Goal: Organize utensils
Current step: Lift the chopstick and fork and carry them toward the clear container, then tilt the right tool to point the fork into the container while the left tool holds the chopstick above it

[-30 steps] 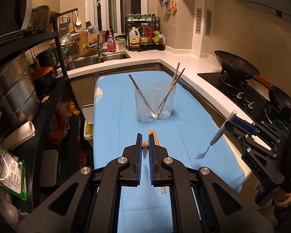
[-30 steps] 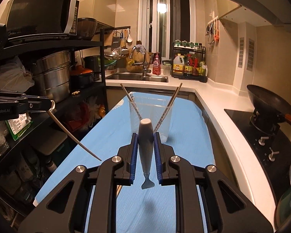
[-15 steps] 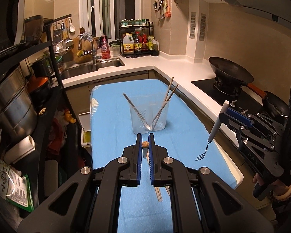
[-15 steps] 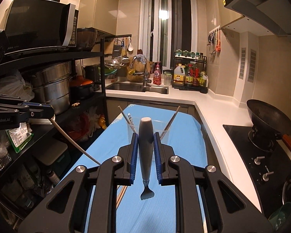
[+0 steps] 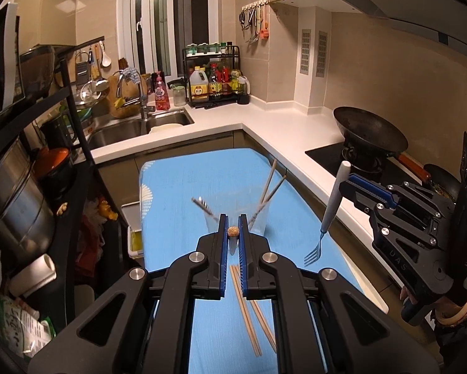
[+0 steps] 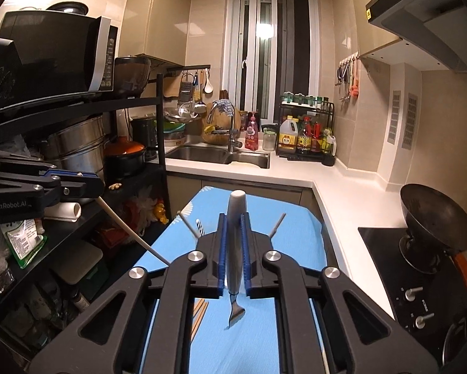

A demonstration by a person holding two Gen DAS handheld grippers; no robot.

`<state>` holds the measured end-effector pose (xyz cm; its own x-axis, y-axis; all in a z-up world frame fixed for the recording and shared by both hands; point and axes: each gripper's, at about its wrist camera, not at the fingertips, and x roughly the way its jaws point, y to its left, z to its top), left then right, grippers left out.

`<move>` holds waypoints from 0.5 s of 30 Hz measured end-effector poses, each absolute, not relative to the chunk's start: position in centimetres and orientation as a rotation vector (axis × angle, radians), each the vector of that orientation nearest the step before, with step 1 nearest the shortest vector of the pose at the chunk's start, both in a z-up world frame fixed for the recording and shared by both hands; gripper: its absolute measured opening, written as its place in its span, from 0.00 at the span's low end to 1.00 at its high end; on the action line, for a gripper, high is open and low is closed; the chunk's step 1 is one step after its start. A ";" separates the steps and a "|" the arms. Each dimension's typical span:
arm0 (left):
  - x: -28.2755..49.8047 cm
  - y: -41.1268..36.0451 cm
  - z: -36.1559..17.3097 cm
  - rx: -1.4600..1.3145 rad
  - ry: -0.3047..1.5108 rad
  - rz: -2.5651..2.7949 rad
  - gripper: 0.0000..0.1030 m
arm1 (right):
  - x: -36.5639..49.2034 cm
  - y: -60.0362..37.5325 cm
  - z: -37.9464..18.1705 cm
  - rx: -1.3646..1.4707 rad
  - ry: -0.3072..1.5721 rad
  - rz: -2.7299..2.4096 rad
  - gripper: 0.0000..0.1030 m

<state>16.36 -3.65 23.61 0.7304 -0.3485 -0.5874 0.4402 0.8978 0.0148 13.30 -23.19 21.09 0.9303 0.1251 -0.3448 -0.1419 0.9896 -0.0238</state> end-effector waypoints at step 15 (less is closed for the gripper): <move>22.0 -3.1 20.8 0.127 0.651 -0.443 0.06 | 18.3 -27.7 10.5 0.149 0.549 0.097 0.05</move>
